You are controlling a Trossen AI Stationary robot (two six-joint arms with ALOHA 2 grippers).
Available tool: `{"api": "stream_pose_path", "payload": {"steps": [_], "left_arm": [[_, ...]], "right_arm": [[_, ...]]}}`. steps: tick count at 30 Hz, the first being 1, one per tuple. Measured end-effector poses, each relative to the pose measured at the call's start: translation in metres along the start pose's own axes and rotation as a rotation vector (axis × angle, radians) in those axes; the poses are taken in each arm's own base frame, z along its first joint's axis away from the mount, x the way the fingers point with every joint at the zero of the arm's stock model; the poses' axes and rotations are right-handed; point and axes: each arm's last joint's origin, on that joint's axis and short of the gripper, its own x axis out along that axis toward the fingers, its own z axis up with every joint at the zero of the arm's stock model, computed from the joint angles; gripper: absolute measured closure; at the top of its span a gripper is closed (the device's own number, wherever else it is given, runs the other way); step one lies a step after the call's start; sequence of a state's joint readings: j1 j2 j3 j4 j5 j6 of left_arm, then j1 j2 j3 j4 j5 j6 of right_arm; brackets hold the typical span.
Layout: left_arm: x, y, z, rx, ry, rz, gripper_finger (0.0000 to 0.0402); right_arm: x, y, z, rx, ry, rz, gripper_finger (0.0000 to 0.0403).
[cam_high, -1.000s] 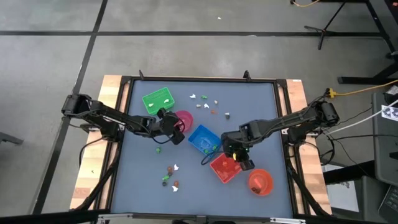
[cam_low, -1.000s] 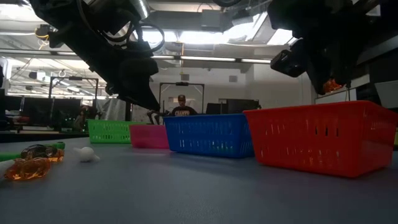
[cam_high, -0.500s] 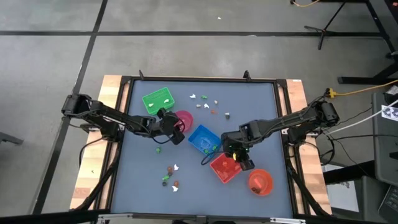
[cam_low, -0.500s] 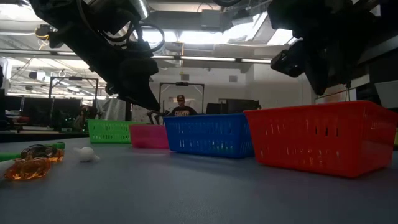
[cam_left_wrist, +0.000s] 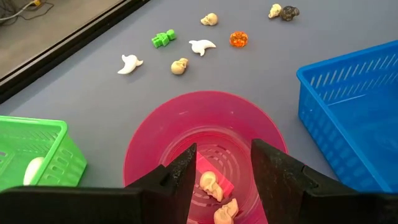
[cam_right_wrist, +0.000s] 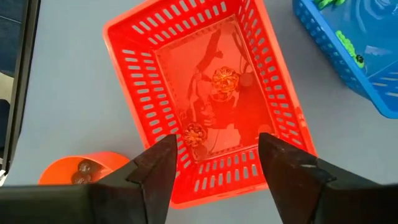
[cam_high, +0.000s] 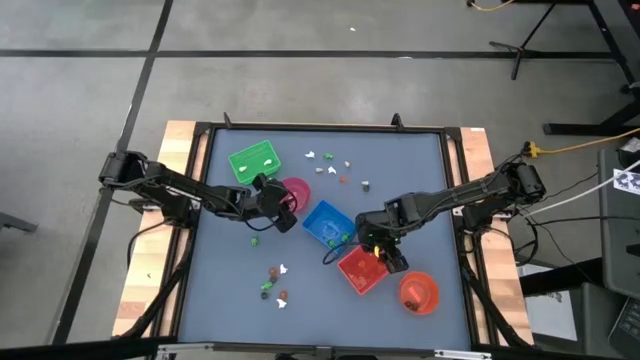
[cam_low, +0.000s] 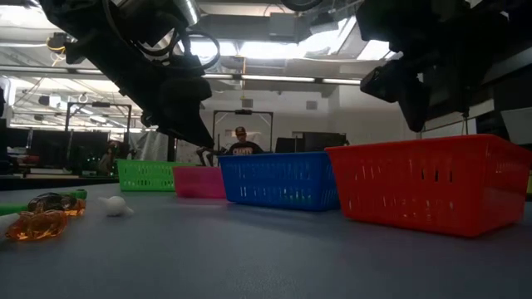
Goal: Sort Halloween decoration
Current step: Put the green skeleton toy into the blue bin
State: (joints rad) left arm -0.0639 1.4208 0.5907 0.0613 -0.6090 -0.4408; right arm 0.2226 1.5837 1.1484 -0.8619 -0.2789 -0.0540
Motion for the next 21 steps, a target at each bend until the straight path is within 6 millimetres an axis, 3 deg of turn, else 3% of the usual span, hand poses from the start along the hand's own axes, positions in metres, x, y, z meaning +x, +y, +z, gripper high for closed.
{"api": "stream_pose_path", "payload": {"steps": [16,21], "left_arm": [[0.0,-0.0003,0.0006,-0.004,-0.005,-0.003,0.0264],[-0.0003,-0.0046,0.0073,0.026,-0.053,-0.073,0.0264]], "right_arm": [[0.0,0.0,0.0,0.0,0.0,-0.002,0.0177],[0.0,0.0,0.0,0.0,0.0,-0.002,0.0177]]}}
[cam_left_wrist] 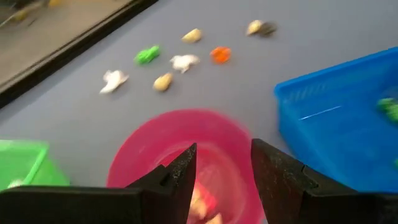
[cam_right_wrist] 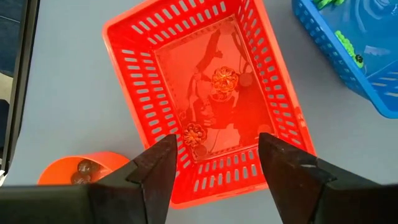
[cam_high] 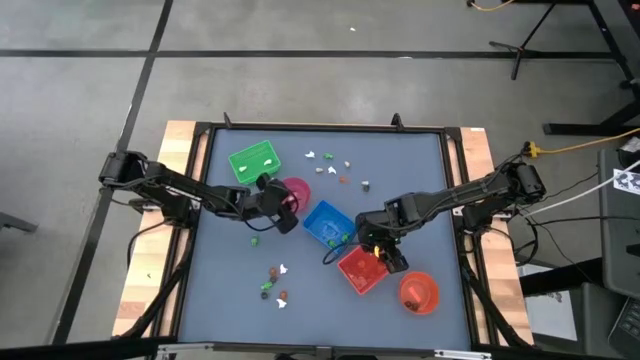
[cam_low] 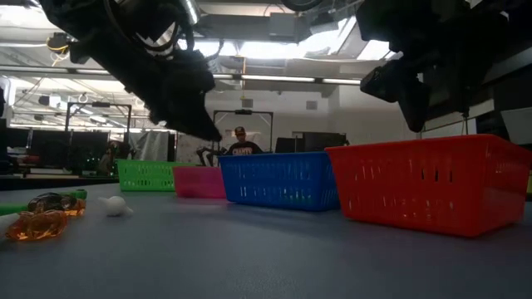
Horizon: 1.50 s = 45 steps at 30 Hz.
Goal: Sort Halloween decoration
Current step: Put the green skeleton toy into the blue bin
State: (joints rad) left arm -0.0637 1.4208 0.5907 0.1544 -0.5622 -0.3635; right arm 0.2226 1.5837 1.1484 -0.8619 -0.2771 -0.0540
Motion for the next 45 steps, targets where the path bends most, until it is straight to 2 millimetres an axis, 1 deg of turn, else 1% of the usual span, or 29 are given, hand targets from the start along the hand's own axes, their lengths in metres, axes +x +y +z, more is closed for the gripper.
{"api": "stream_pose_path", "payload": {"steps": [6,9,13,18,21,27,35,45], "left_arm": [[-0.004,-0.012,0.014,0.14,-0.125,-0.168,0.0264],[-0.01,-0.017,0.019,0.174,-0.173,-0.248,0.0264],[-0.019,-0.022,0.022,0.183,-0.192,-0.343,0.0264],[-0.029,-0.032,0.02,0.206,-0.188,-0.464,0.0264],[-0.034,-0.037,0.015,0.205,-0.157,-0.502,0.0264],[-0.039,-0.042,-0.002,0.131,0.009,-0.509,0.0264],[-0.044,-0.038,-0.029,0.016,0.293,-0.425,0.0264],[-0.05,-0.03,-0.048,-0.1,0.585,-0.393,0.0264]], "right_arm": [[0.0,0.0,0.0,0.0,0.0,0.0,0.0177],[0.0,0.0,0.0,0.0,0.0,0.0,0.0177],[0.0,0.0,0.0,0.0,0.0,0.0,0.0177],[0.0,0.0,0.0,0.0,0.0,0.0,0.0177],[0.0,0.0,0.0,0.0,0.0,0.0,0.0178],[0.0,0.0,0.0,0.0,0.0,0.0,0.0178],[0.0,0.0,0.0,0.0,-0.001,0.0,0.0178],[0.0,0.0,0.0,0.0,-0.001,0.0,0.0178]]}}
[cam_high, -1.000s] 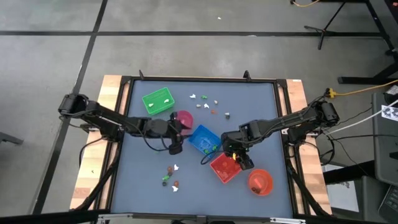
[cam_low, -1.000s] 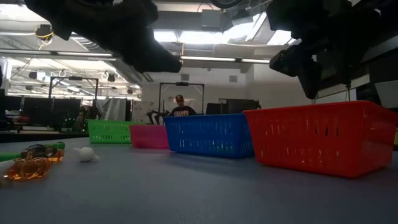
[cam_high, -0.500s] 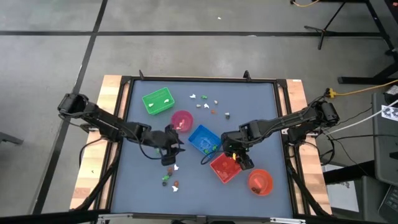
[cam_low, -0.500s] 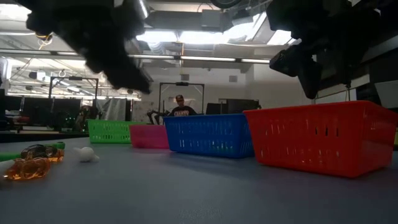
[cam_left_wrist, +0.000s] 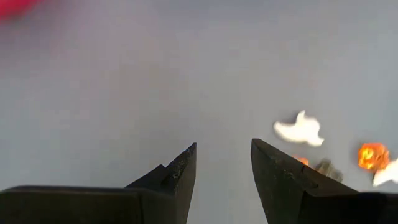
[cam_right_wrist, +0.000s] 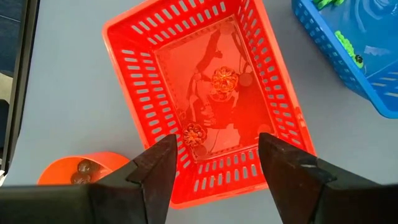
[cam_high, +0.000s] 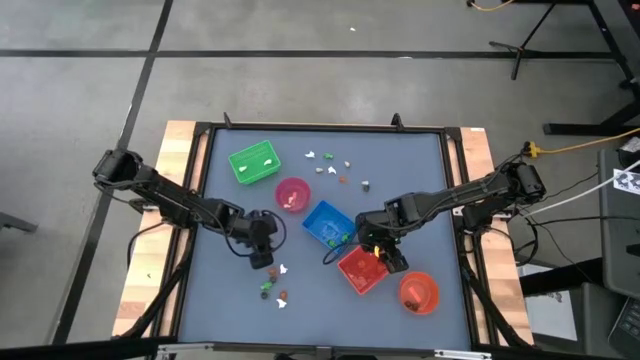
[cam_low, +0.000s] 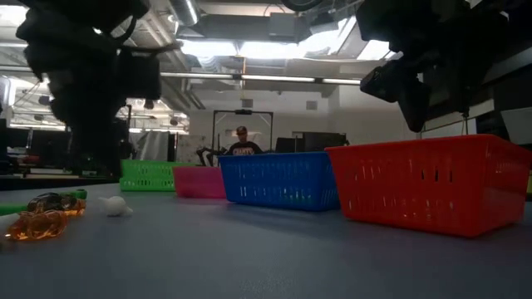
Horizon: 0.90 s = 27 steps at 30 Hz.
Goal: Sort Halloween decoration
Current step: Put the green skeleton toy into the blue bin
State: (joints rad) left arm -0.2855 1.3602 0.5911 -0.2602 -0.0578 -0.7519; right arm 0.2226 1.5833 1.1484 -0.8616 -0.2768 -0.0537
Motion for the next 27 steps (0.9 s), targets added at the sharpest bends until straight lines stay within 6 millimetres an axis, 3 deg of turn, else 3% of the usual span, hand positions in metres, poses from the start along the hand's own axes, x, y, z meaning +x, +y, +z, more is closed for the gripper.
{"api": "stream_pose_path", "payload": {"steps": [12,17,27], "left_arm": [[-0.002,0.006,-0.014,-0.197,0.242,-0.012,0.0264],[-0.003,0.012,-0.02,-0.289,0.31,0.059,0.0264],[-0.004,0.017,-0.021,-0.413,0.246,0.182,0.0264]], "right_arm": [[0.0,0.0,0.0,0.0,0.0,0.0,0.0178],[0.0,0.0,0.0,0.0,0.0,0.0,0.0178],[0.0,0.0,0.0,-0.002,-0.005,-0.001,0.0178]]}}
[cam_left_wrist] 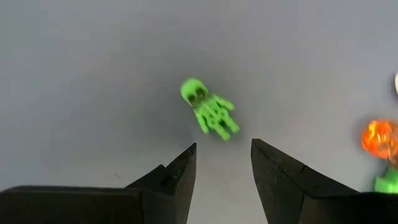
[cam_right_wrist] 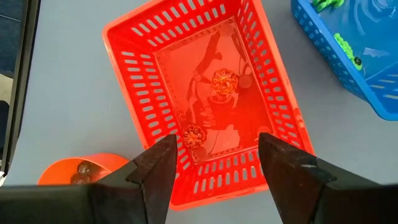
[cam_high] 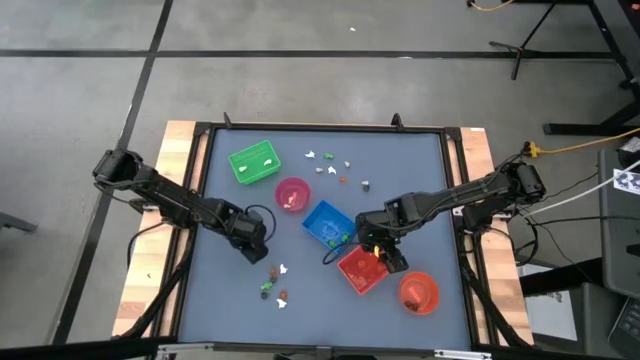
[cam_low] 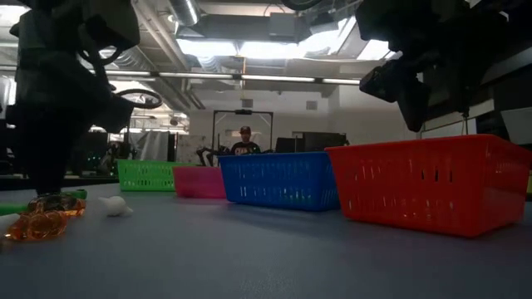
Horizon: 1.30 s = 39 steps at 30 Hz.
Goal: Sort Halloween decoration
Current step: Put the green skeleton toy into the blue bin
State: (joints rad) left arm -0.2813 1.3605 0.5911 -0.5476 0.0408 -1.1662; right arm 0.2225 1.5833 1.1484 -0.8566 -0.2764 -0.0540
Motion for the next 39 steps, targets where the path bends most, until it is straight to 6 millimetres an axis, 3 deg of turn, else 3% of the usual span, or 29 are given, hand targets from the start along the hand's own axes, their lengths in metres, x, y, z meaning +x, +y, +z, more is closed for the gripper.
{"api": "stream_pose_path", "payload": {"steps": [14,30,39], "left_arm": [[0.0,0.004,0.01,-0.055,-0.065,0.025,0.0264],[0.005,0.002,0.009,-0.037,-0.079,0.051,0.0266],[0.007,0.002,0.006,-0.025,-0.077,0.069,0.0312]], "right_arm": [[0.0,0.0,0.0,0.0,-0.001,0.0,0.0178],[0.0,0.0,0.0,0.0,-0.001,0.0,0.0178],[0.0,0.0,0.0,0.0,-0.001,0.0,0.0178]]}}
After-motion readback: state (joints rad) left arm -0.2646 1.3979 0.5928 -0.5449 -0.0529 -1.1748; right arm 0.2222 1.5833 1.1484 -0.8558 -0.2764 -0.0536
